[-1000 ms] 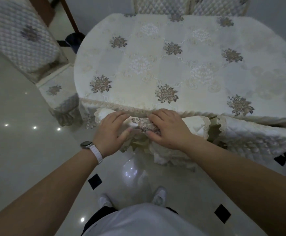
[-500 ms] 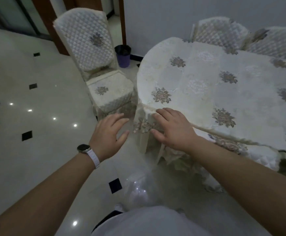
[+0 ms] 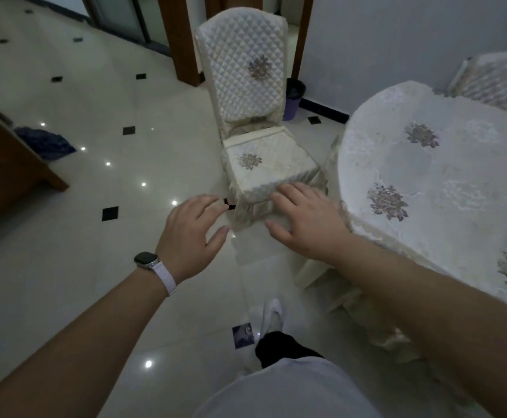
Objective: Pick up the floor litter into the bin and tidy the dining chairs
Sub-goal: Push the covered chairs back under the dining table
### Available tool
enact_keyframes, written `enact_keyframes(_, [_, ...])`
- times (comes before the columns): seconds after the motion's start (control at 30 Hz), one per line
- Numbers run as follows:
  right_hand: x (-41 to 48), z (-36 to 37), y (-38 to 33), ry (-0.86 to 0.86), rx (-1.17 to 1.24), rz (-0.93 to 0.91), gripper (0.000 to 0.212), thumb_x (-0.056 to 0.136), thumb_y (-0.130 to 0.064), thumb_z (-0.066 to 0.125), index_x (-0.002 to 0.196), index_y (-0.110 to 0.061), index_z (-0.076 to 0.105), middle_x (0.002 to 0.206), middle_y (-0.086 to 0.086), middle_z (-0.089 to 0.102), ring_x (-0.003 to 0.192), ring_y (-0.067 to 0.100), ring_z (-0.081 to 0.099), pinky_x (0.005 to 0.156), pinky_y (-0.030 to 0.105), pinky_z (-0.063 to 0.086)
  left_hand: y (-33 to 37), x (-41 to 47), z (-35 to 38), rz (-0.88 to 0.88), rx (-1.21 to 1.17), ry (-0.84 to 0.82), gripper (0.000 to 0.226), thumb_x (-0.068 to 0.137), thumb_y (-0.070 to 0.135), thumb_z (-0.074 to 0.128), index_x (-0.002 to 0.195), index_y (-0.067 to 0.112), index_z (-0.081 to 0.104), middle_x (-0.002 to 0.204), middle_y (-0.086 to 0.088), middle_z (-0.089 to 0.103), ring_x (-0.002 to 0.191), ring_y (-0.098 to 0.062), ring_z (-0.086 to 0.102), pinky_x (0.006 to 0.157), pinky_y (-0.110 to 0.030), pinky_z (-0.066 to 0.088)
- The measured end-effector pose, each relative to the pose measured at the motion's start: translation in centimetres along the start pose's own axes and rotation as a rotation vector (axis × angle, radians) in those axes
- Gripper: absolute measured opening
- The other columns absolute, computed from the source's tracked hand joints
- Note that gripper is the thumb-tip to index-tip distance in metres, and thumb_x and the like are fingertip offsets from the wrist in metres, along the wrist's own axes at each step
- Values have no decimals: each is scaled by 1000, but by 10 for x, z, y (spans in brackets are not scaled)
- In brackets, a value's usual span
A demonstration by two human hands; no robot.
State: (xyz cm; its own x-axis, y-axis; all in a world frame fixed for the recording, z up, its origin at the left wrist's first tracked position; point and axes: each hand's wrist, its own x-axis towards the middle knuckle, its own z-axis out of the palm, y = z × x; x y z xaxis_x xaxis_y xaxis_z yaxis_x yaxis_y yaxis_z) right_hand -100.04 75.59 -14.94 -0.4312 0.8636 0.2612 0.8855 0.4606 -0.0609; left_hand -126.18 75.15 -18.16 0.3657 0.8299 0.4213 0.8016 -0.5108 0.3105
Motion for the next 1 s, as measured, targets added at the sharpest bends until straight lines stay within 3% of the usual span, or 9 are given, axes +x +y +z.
enact_keyframes(0.6, [306,95,99,90,148,-161,51,90,-50,51,122,-13,62,127,9,61,117,30,55,95,43,43,-172,218,12,-174,159,-32,43,92,39,53,122,12,66,131,-11,61,122,-31,55,100,-47,42])
enact_keyframes(1.0, [477,146,76,22,145,-258,53,92,-51,44,125,-13,61,130,10,60,121,31,53,98,43,40,-325,280,8,-226,218,-3,43,92,39,52,123,13,66,133,-11,60,122,-33,55,99,-47,43])
